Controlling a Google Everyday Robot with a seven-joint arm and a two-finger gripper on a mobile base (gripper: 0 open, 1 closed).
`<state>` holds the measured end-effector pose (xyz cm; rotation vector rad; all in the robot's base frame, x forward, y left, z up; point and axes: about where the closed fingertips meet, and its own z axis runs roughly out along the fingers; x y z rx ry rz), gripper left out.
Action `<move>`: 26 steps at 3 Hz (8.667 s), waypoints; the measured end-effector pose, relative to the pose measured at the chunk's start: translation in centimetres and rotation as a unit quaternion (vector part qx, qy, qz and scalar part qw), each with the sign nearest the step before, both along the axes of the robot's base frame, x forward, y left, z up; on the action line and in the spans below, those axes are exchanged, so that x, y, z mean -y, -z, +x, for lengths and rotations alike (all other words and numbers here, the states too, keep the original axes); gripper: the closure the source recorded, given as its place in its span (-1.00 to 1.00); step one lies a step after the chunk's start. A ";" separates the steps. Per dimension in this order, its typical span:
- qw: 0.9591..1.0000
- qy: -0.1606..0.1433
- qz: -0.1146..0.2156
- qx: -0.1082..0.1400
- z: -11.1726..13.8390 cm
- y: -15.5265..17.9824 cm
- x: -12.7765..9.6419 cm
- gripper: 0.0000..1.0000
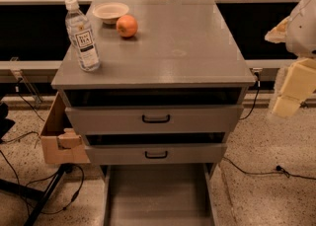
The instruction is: Place blue plastic bottle into bottom drawer
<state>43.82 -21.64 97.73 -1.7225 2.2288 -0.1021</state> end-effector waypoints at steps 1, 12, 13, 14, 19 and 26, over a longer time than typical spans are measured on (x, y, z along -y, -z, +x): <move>1.000 0.000 0.000 0.000 0.0 0.0 0.0 -1.00; 0.779 -0.139 0.604 0.095 28.9 4.6 -30.6 -1.00; 0.774 -0.158 0.610 0.067 29.4 4.5 -34.4 -1.00; 0.793 -0.171 0.583 0.045 28.5 4.2 -37.3 -1.00; 0.796 -0.191 0.574 0.011 27.0 6.6 -44.1 0.28; 0.840 0.035 0.517 0.157 0.8 22.4 -25.4 1.00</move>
Offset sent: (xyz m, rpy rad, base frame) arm 0.0173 0.0094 -0.0145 0.0556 -0.0293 -0.0316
